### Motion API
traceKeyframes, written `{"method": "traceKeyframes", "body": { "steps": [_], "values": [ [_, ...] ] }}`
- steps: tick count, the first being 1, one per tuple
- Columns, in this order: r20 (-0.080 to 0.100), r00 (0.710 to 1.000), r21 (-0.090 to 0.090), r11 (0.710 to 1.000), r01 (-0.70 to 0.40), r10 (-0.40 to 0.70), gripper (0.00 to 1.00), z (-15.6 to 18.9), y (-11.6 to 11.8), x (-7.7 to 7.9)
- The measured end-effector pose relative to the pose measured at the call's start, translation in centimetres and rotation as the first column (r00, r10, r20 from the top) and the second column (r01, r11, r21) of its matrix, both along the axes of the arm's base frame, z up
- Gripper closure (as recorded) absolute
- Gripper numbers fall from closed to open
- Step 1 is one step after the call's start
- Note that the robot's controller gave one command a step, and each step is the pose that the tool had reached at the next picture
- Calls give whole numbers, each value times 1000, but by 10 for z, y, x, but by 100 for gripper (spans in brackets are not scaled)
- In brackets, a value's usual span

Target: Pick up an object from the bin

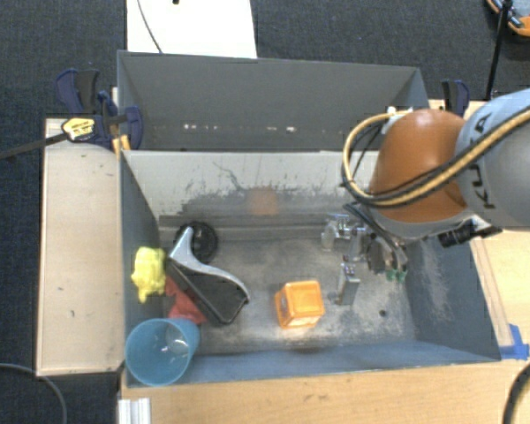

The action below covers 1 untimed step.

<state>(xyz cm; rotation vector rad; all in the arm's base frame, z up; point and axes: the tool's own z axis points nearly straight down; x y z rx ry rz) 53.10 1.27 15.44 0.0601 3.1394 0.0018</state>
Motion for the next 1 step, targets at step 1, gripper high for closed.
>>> {"method": "traceKeyframes", "body": {
  "steps": [1],
  "values": [
    [2, 999, -1, 999, -46, 46, 0, -35, 4, -24]
  ]
}}
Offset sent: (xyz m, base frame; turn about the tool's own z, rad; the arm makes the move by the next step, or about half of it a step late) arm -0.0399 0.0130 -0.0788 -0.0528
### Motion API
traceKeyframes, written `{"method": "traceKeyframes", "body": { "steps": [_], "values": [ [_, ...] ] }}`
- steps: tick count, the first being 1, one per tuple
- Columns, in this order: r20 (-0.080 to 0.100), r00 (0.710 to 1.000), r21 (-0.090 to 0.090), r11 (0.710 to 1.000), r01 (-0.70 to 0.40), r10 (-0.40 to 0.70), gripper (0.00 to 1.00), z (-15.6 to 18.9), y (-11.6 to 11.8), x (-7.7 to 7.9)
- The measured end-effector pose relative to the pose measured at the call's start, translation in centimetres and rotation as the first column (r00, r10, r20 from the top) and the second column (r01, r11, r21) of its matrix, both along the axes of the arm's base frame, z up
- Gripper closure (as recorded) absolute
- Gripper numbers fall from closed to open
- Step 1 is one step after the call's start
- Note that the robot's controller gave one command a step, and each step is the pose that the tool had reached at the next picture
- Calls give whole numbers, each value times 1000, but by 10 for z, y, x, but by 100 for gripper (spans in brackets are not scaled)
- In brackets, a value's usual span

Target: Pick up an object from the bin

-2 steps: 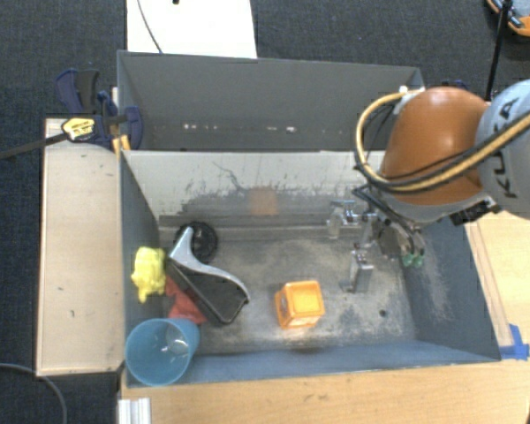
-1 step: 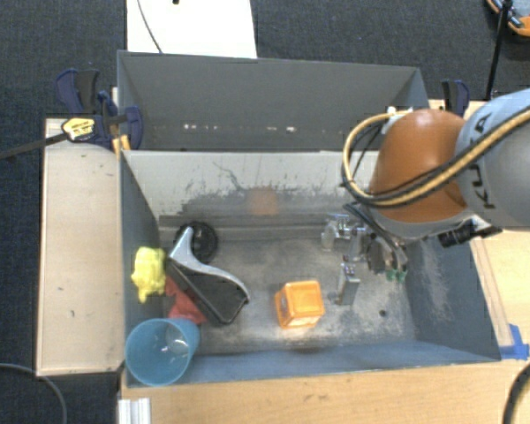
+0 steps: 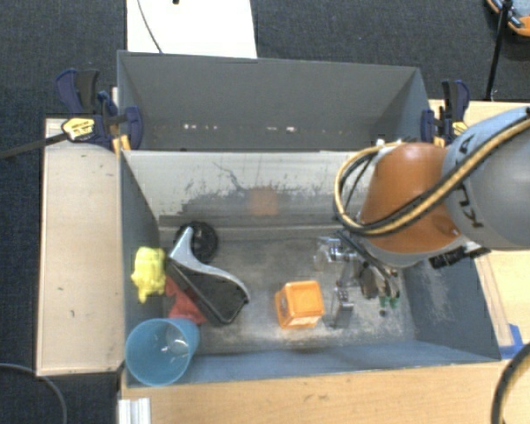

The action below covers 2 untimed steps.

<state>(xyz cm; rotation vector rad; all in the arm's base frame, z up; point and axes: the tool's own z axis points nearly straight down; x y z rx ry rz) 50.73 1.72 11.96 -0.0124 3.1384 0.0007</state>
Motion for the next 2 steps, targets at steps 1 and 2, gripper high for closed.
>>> {"method": "traceKeyframes", "body": {
  "steps": [1, 2],
  "values": [
    [0, 1000, 0, 1000, -18, 18, 0, -35, 6, -12],
    [-4, 989, 0, 989, 147, -147, 100, -34, 29, -27]
  ]
}}
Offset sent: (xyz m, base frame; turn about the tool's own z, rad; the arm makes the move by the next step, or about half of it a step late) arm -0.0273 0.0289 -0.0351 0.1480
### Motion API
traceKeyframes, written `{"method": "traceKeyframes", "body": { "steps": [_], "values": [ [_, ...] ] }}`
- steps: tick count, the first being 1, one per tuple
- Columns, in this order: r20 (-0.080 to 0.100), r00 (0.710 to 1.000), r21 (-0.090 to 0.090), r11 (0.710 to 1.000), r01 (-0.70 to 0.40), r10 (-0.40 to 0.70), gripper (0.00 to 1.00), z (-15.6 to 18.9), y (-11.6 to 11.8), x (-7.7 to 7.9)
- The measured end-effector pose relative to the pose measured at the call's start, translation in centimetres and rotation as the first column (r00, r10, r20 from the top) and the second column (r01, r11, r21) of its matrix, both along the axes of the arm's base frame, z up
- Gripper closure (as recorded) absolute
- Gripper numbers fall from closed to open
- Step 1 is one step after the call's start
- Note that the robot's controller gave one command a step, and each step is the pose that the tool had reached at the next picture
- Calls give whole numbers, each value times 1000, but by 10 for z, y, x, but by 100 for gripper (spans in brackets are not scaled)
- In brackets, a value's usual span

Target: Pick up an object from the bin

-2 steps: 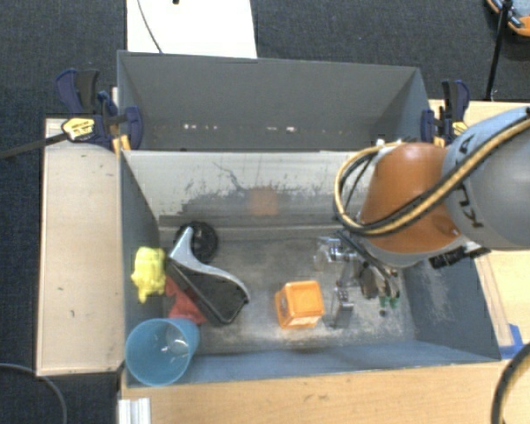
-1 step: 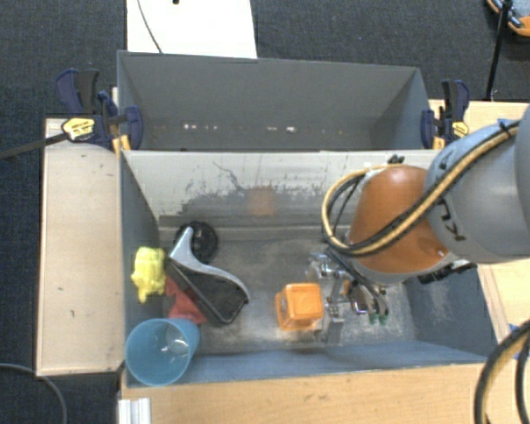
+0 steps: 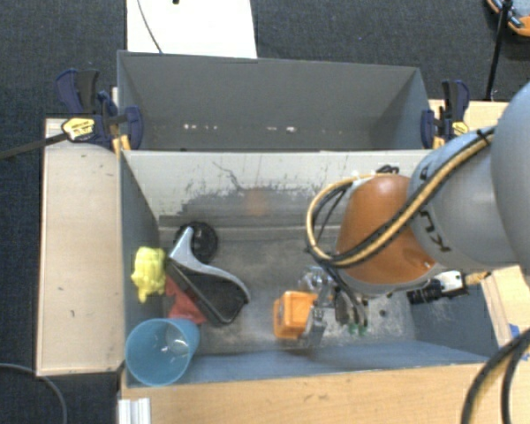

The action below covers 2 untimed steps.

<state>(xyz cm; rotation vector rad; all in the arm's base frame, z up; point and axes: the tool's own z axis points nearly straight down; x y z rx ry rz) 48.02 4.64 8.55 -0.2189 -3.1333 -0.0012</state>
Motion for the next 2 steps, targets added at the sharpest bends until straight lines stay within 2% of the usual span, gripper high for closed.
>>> {"method": "traceKeyframes", "body": {
  "steps": [2],
  "values": [
    [-2, 1000, 0, 1000, 0, 0, 100, 1, 0, 0]
  ]
}}
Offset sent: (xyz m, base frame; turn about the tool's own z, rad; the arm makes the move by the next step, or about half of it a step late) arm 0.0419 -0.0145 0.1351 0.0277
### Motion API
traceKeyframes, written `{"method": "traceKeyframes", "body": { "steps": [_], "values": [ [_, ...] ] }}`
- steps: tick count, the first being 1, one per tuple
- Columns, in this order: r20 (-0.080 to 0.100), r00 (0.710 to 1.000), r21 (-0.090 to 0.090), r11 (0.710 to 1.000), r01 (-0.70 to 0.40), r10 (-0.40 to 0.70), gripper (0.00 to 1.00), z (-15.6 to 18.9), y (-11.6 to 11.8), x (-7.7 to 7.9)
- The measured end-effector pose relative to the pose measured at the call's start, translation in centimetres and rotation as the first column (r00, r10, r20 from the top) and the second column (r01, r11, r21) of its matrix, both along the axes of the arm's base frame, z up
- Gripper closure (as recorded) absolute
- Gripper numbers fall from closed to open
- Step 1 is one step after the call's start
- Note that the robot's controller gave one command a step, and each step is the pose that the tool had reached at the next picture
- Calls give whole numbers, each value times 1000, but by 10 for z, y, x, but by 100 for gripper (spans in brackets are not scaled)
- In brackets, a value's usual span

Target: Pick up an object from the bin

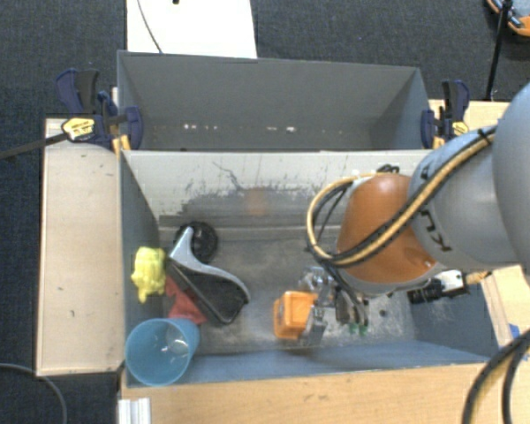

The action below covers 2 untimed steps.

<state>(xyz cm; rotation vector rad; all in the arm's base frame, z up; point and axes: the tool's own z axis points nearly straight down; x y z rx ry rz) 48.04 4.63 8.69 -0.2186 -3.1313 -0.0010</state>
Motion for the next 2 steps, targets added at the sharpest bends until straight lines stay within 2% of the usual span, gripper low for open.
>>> {"method": "traceKeyframes", "body": {
  "steps": [1, 2],
  "values": [
    [8, 1000, -1, 1000, -26, 26, 100, 45, -4, 8],
    [4, 998, -1, 998, -55, 55, 100, 117, -16, 2]
  ]
}}
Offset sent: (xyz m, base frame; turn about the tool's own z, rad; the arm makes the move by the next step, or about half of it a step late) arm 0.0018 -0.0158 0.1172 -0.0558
